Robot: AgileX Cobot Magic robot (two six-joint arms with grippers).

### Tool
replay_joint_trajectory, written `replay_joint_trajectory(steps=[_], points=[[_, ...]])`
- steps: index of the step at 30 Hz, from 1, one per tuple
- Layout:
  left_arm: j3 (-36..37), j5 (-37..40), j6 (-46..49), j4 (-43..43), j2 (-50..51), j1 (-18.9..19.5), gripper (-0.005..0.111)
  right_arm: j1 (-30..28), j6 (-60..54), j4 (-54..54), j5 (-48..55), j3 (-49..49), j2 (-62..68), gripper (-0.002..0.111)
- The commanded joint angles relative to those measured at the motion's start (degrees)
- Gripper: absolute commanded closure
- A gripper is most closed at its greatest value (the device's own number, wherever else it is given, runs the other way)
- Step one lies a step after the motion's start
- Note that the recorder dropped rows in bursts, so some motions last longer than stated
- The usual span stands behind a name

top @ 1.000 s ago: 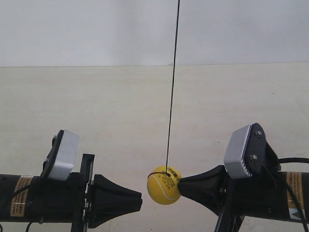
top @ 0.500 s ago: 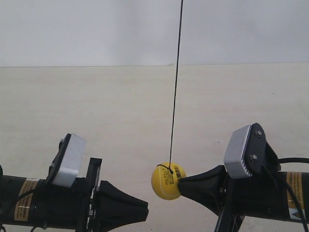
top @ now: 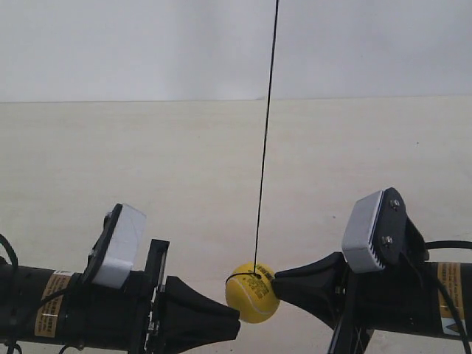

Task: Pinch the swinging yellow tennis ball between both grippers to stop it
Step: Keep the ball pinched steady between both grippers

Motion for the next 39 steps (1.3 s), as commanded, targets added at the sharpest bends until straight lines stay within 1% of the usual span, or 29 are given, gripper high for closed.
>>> replay_joint_trajectory(steps=[1, 7, 10, 14, 16, 26, 34, 39], points=[[-0.18, -0.59, 0.33, -1.62, 0.07, -0.28, 0.102, 0.05, 0.07, -0.24, 0.20, -0.23, -0.10, 0.108], [-0.18, 0.53, 0.33, -2.38, -1.18, -0.28, 0.102, 0.05, 0.07, -0.24, 0.44, -0.23, -0.10, 0.108], [-0.18, 4.38, 0.33, -2.66, -3.12, -0.28, 0.102, 0.05, 0.07, -0.24, 0.71, -0.23, -0.10, 0.108], [-0.07, 10.90, -0.56, -5.44, -4.58, -0.28, 0.102, 0.05, 0.07, -0.24, 0.71, -0.23, -0.10, 0.108], [-0.07, 12.11, -0.56, -5.60, -4.35, -0.28, 0.102, 0.05, 0.19, -0.24, 0.68, -0.23, -0.10, 0.108], [-0.07, 9.91, -0.56, -5.48, -2.97, -0.33, 0.102, 0.05, 0.45, -0.24, 1.92, -0.23, 0.01, 0.108], [-0.07, 8.81, -0.56, -4.91, -2.97, -0.43, 0.102, 0.05, 0.13, -0.09, 1.78, -1.92, 4.89, 0.108], [-0.07, 8.81, -0.56, -4.91, -2.97, -0.43, 0.102, 0.05, 0.01, -0.20, 1.37, -2.31, 5.29, 0.108]])
